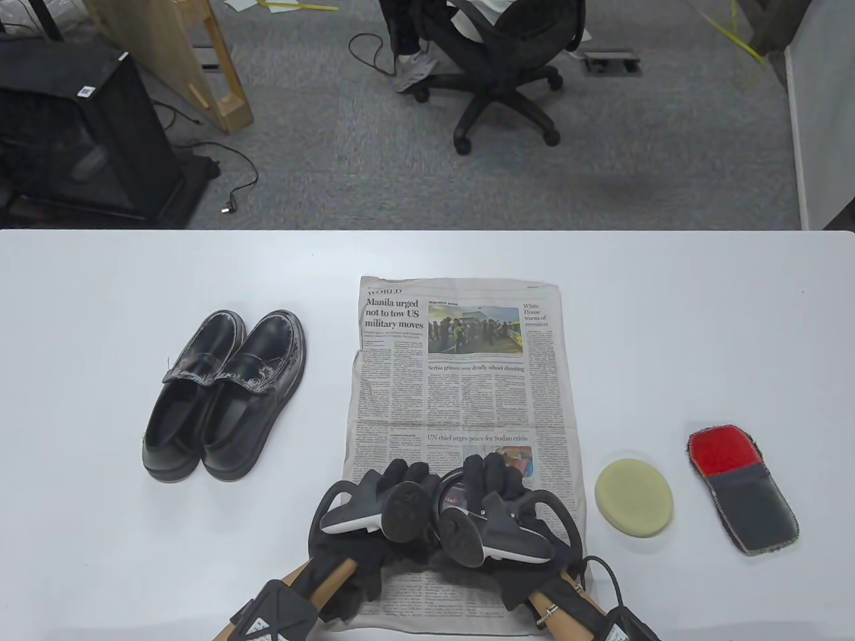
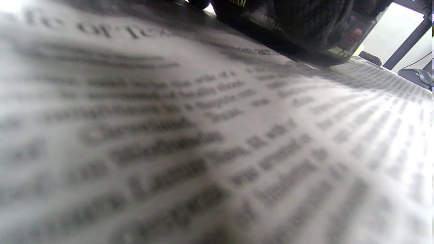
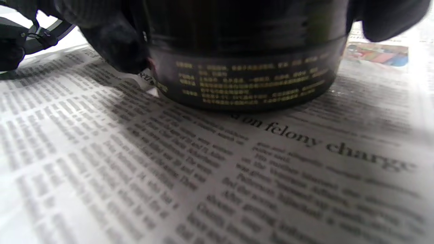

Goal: Dip and apply leather care cream with polishing sponge on shoes

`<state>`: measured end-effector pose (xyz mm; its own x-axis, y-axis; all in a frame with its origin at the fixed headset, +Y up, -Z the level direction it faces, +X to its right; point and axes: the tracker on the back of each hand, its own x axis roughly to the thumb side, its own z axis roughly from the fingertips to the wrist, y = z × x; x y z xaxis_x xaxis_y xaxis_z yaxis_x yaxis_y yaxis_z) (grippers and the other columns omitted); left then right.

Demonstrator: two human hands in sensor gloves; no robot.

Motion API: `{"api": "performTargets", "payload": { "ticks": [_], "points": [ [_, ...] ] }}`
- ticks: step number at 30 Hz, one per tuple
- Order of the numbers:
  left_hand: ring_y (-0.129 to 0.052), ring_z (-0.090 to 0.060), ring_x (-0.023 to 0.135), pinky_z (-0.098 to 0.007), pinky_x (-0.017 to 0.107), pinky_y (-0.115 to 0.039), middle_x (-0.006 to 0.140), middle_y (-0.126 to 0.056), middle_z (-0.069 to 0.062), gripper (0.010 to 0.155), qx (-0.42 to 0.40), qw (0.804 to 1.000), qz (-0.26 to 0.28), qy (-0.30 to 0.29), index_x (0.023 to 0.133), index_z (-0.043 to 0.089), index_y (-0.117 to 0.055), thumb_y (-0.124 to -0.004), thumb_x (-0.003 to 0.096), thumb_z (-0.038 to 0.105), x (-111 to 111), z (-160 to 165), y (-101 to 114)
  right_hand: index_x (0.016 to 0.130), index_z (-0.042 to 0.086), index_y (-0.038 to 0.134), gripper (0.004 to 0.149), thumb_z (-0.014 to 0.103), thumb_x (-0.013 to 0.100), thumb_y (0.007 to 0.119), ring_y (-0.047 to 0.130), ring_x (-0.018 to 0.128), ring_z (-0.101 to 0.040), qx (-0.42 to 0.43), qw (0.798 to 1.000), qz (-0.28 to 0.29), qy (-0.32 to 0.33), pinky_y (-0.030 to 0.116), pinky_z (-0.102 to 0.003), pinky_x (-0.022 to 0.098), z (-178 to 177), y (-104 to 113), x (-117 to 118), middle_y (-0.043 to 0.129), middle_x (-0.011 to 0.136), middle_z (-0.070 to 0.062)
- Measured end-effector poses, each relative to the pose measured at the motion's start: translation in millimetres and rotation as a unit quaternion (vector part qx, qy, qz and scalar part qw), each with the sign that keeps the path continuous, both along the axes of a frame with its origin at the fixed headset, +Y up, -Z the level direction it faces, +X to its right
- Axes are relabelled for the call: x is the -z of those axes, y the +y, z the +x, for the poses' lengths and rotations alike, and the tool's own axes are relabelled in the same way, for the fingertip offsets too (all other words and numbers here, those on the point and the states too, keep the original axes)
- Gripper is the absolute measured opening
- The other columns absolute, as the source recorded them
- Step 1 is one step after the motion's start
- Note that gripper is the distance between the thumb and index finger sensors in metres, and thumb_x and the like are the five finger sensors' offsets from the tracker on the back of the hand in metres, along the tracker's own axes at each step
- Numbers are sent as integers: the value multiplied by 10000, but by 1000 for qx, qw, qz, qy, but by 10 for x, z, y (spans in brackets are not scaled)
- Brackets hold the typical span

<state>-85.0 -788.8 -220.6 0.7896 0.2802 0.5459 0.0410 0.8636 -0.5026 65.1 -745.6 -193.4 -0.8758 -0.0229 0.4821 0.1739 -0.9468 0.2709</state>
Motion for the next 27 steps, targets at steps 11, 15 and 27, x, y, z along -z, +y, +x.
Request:
{"api": "performTargets", "payload": {
  "ticks": [11, 15, 27],
  "points": [
    [-289, -536, 1053, -679, 706, -379, 1244, -274, -282, 937, -17, 996, 71, 51, 1212, 65, -316, -696, 519, 570, 115, -351, 289, 1160, -209, 138, 1320, 770, 427, 635, 577, 847, -755, 55, 996, 59, -25, 632, -742, 618, 150, 136, 56, 315, 1067, -568],
    [-289, -526, 1065, -678, 719, -391, 1254, -275, -268, 912, -38, 992, 90, 79, 1217, 83, -317, -659, 533, 582, 143, -521, 394, 1168, -198, 156, 1302, 766, 436, 637, 575, 849, -761, 71, 985, 114, -112, 630, -746, 619, 486, 385, 294, 313, 1072, -568],
    [-225, -487, 1099, -688, 745, -365, 1279, -222, -222, 902, -39, 986, 117, 109, 1230, 127, -273, -552, 544, 642, 215, -779, 469, 1178, -140, 134, 1284, 761, 420, 646, 534, 908, -734, -38, 906, 98, -410, 611, -724, 674, 1693, 261, 1398, 276, 1109, -522]
  ]
}}
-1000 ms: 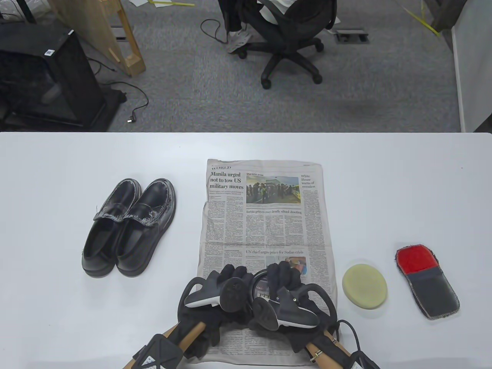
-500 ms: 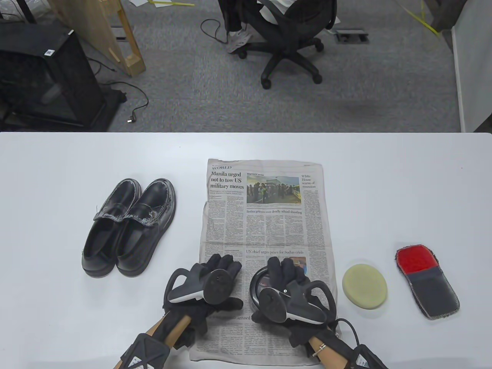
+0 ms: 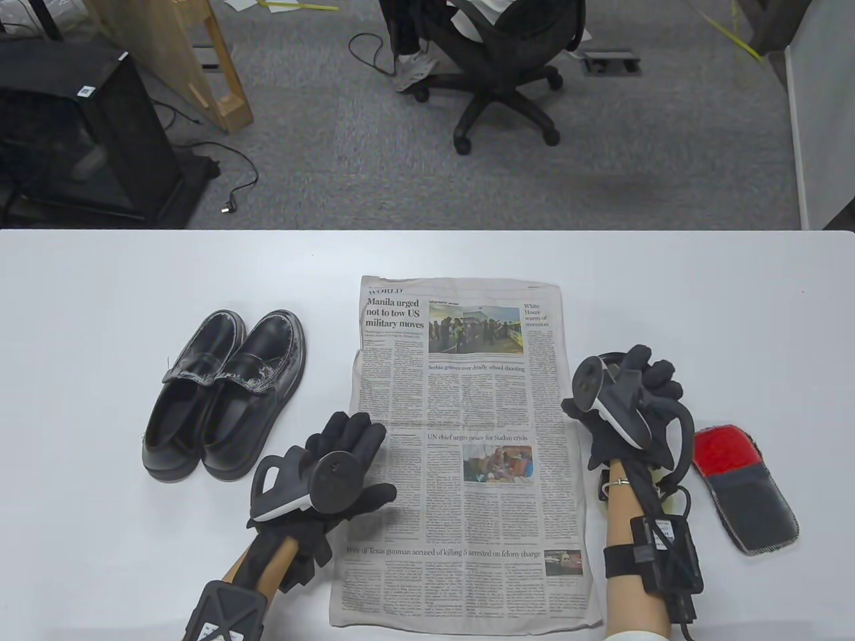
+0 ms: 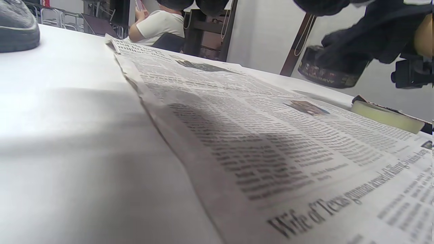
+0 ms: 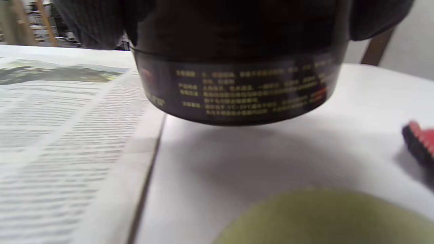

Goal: Dip and apply leather care cream with polishing sponge on shoes

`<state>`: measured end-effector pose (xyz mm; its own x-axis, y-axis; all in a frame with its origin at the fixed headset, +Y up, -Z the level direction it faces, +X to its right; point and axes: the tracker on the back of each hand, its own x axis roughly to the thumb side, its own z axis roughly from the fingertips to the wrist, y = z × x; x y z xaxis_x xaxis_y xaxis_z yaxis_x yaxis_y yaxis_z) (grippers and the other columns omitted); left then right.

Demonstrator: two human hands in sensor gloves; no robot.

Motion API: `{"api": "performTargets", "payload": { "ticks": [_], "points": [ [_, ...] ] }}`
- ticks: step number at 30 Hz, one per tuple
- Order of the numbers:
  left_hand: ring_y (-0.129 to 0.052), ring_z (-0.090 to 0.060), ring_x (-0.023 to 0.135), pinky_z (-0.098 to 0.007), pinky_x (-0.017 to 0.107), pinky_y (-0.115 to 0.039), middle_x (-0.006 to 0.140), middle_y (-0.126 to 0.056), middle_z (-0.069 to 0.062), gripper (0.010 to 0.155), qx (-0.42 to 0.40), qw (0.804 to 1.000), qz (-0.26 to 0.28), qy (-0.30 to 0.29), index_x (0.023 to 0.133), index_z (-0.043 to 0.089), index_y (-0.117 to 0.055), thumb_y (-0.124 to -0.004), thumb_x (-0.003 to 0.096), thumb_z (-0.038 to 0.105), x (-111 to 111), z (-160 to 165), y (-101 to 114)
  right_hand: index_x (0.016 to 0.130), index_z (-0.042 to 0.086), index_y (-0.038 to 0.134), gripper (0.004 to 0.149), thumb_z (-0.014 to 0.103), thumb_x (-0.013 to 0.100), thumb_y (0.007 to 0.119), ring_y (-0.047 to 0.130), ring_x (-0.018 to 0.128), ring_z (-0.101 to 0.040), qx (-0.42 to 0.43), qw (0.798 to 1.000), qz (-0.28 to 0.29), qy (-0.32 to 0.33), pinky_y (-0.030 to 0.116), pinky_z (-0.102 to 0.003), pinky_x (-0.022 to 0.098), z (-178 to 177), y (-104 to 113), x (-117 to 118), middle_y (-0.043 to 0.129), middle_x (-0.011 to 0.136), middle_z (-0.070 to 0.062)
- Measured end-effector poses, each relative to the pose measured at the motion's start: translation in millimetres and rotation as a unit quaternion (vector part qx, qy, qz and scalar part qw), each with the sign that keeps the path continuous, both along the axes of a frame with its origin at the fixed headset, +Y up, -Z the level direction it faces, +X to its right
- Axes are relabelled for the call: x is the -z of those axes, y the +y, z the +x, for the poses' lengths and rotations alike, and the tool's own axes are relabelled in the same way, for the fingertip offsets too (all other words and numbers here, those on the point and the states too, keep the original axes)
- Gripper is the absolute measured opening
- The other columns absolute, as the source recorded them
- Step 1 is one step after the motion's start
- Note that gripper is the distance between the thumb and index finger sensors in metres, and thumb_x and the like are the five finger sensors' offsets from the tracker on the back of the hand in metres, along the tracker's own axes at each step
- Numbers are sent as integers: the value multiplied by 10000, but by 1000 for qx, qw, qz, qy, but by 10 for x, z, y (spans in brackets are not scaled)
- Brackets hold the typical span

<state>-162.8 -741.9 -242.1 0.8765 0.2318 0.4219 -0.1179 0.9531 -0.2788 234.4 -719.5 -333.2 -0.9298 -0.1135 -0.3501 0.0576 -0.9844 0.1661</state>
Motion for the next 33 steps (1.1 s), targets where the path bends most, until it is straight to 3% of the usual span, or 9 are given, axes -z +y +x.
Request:
{"api": "performTargets", "payload": {
  "ticks": [6, 9, 12, 16, 20, 23, 28, 33],
  "points": [
    [-215, -476, 1104, -688, 750, -363, 1281, -218, -211, 907, 14, 1000, 9, 9, 1229, 134, -273, -560, 539, 648, 12, -24, -13, 1176, -115, 146, 1245, 744, 423, 641, 520, 950, -709, 8, 999, -31, -26, 615, -688, 705, 195, -218, 70, 301, 1129, -475],
    [-217, -478, 1103, -687, 750, -364, 1281, -220, -210, 905, 15, 1000, 13, 11, 1229, 136, -275, -560, 539, 647, 6, -21, -7, 1185, -45, 210, 1118, 693, 463, 637, 382, 1014, -687, 38, 999, -10, -28, 543, -675, 722, 227, -242, 55, 241, 1175, -404],
    [-213, -475, 1104, -690, 749, -360, 1282, -218, -209, 906, 12, 1000, 17, 13, 1229, 134, -276, -559, 540, 648, 4, -27, -4, 1183, -34, 167, 1071, 674, 495, 582, 264, 1024, -673, 14, 1000, -22, -5, 458, -689, 719, 185, -187, -54, 164, 1172, -389],
    [-214, -476, 1104, -692, 748, -361, 1282, -218, -210, 905, 4, 1000, 11, 12, 1229, 135, -276, -562, 543, 650, 10, -38, -7, 1188, 18, 165, 982, 648, 533, 536, 233, 1034, -655, 20, 995, 37, 88, 421, -695, 720, -7, -18, -354, 140, 1186, -337],
    [-212, -479, 1106, -697, 746, -362, 1284, -215, -209, 909, 3, 1000, 15, 4, 1230, 135, -271, -564, 546, 657, -20, -25, 15, 1199, 89, 252, 910, 646, 537, 533, 287, 1066, -610, 108, 970, 49, 212, 440, -669, 741, -337, 38, -801, 212, 1217, -275],
    [-211, -476, 1109, -705, 744, -360, 1286, -216, -207, 909, -1, 1000, 18, -2, 1231, 140, -273, -561, 546, 662, -48, -10, 23, 1197, 110, 263, 894, 645, 533, 534, 303, 1075, -593, 122, 950, 50, 283, 450, -657, 748, -578, -18, -1044, 234, 1224, -251],
    [-212, -469, 1114, -714, 743, -354, 1289, -218, -197, 908, 18, 1000, 10, -15, 1231, 148, -275, -555, 541, 667, -57, 23, -54, 1184, 114, 287, 869, 630, 531, 539, 345, 1069, -576, 106, 933, 20, 344, 479, -639, 742, -777, -175, -1205, 272, 1214, -249],
    [-227, -475, 1115, -719, 737, -356, 1289, -232, -198, 913, 11, 1000, 4, -19, 1231, 148, -283, -556, 533, 670, -55, 43, -83, 1184, 106, 291, 870, 627, 533, 538, 360, 1067, -575, 92, 934, 7, 345, 485, -636, 741, -763, -245, -1197, 290, 1210, -255]
  ]
}}
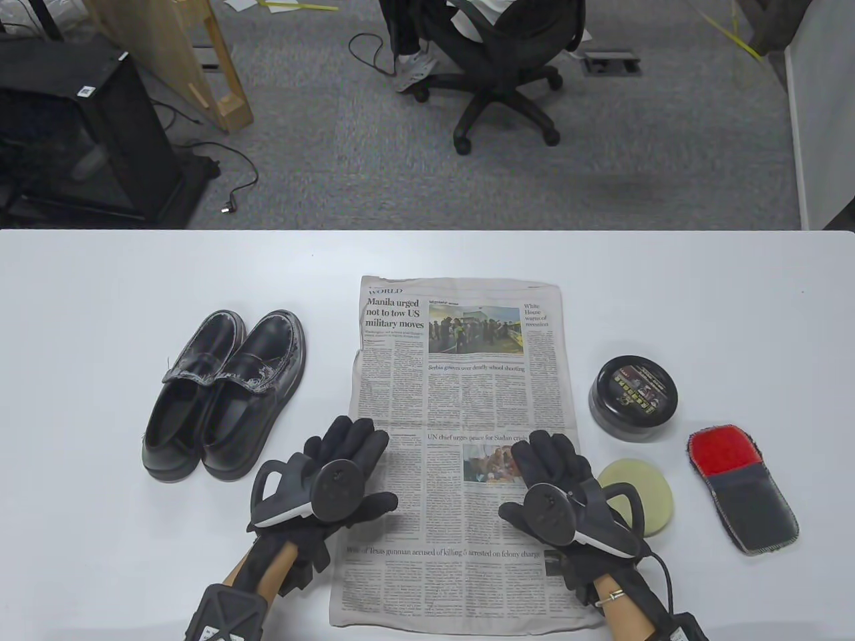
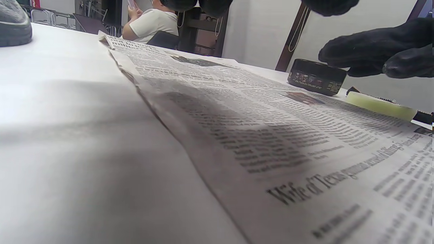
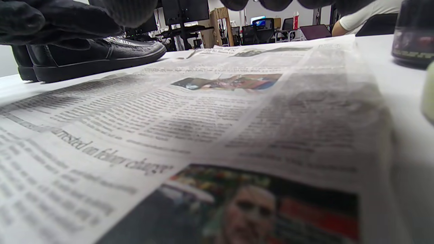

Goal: Dip and apply leather care cream with polishing sponge on shoes

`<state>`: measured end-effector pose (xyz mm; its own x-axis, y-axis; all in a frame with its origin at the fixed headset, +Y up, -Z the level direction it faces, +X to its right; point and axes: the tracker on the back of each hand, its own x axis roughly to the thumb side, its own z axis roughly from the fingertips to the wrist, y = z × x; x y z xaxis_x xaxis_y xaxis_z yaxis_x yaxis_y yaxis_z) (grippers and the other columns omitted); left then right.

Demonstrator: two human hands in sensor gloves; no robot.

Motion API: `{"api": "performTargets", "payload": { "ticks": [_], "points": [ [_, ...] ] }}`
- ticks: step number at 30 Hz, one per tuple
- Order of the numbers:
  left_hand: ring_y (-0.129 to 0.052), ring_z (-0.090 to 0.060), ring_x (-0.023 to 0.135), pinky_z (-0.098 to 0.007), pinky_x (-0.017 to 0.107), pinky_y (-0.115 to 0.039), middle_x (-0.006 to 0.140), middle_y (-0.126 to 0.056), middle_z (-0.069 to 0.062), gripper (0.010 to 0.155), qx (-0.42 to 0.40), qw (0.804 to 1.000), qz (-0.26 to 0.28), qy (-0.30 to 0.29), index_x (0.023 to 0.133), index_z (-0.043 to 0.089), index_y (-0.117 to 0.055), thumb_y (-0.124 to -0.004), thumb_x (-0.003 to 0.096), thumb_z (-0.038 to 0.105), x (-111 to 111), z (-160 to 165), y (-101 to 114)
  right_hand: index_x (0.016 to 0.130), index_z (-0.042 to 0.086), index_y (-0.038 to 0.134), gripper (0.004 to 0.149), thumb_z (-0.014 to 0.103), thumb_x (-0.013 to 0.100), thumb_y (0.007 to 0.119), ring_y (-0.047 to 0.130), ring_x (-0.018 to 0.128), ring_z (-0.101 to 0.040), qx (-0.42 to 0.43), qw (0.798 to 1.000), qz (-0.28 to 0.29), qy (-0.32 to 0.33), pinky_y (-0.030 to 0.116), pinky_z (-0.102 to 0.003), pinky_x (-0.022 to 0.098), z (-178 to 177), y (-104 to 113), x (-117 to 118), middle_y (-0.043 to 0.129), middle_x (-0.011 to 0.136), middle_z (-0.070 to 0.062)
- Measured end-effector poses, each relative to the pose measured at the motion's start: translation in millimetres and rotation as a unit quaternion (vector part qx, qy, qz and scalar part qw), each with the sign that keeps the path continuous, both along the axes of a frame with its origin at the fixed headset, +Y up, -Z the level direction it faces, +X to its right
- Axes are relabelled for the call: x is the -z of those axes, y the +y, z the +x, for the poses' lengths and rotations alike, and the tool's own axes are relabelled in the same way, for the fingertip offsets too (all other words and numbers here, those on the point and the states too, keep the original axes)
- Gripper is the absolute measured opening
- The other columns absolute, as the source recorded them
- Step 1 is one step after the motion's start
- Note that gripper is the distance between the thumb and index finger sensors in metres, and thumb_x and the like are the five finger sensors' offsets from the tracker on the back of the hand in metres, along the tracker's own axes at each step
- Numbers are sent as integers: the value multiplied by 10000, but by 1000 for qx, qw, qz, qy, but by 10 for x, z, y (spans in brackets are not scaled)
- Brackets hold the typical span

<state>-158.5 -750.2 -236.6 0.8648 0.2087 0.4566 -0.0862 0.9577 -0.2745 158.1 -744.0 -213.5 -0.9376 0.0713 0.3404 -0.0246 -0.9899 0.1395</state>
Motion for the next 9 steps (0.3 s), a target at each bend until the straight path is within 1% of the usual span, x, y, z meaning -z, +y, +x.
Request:
{"api": "performTargets", "payload": {
  "ticks": [4, 9],
  "points": [
    [-235, -470, 1118, -720, 737, -360, 1289, -239, -199, 912, 1, 1000, 2, -3, 1230, 149, -286, -558, 532, 669, -1, 9, -3, 1184, 97, 293, 872, 626, 535, 535, 360, 1065, -579, -1, 1000, -7, -5, 485, -638, 738, 50, -38, 12, 291, 1209, -263],
    [-241, -474, 1116, -719, 736, -361, 1289, -244, -196, 909, 0, 1000, -1, -2, 1229, 149, -291, -560, 532, 667, 5, 10, -16, 1184, 86, 291, 878, 624, 536, 535, 363, 1063, -581, -12, 1000, -1, -9, 485, -639, 738, 58, -42, 10, 293, 1207, -269]
  ]
}}
